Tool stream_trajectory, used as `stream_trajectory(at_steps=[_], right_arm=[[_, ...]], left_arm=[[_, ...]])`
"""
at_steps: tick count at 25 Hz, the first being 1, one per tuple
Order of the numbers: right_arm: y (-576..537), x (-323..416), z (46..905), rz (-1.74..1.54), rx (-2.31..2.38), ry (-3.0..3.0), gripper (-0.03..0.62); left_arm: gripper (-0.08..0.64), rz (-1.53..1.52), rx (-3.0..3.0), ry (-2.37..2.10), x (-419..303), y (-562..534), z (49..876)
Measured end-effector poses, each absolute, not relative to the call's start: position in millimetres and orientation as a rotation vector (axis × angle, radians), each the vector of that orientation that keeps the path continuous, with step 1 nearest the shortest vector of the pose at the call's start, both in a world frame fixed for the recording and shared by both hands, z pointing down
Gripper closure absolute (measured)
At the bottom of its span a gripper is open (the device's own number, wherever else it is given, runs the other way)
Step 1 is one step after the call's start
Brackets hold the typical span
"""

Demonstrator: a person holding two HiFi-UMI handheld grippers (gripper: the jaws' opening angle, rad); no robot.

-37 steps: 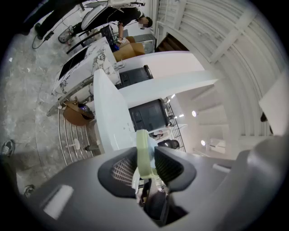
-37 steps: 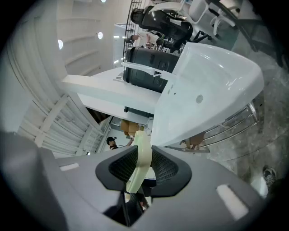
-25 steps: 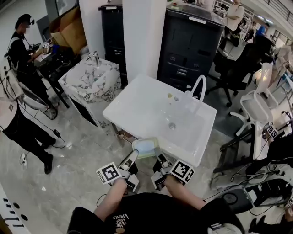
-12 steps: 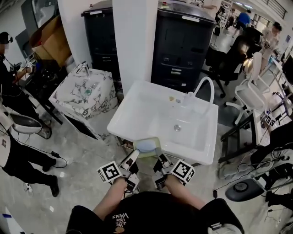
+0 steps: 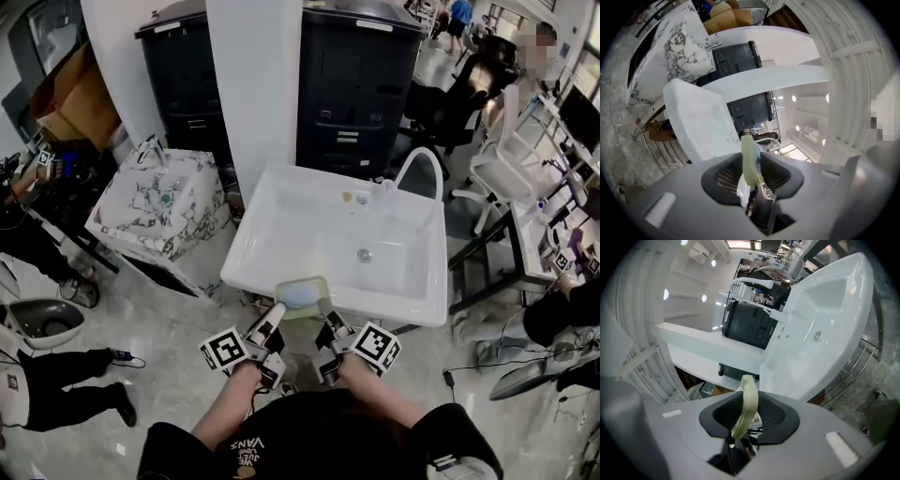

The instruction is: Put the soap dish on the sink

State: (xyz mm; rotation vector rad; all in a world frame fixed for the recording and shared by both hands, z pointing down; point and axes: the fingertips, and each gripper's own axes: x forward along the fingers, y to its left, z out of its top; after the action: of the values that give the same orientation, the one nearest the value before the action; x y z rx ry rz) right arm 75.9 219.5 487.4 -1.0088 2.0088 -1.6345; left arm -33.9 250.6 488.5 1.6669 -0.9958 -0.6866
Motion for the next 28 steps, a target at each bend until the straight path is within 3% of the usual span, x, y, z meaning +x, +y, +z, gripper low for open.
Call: stream_trajectory(at_steps=[28], right_arm=[[35.4, 82.1, 498.6, -1.633, -1.000, 1.987, 0.509]], left_arm=[[0.419, -0.651, 1.691, -0.974, -28.2, 62.9, 499.9]])
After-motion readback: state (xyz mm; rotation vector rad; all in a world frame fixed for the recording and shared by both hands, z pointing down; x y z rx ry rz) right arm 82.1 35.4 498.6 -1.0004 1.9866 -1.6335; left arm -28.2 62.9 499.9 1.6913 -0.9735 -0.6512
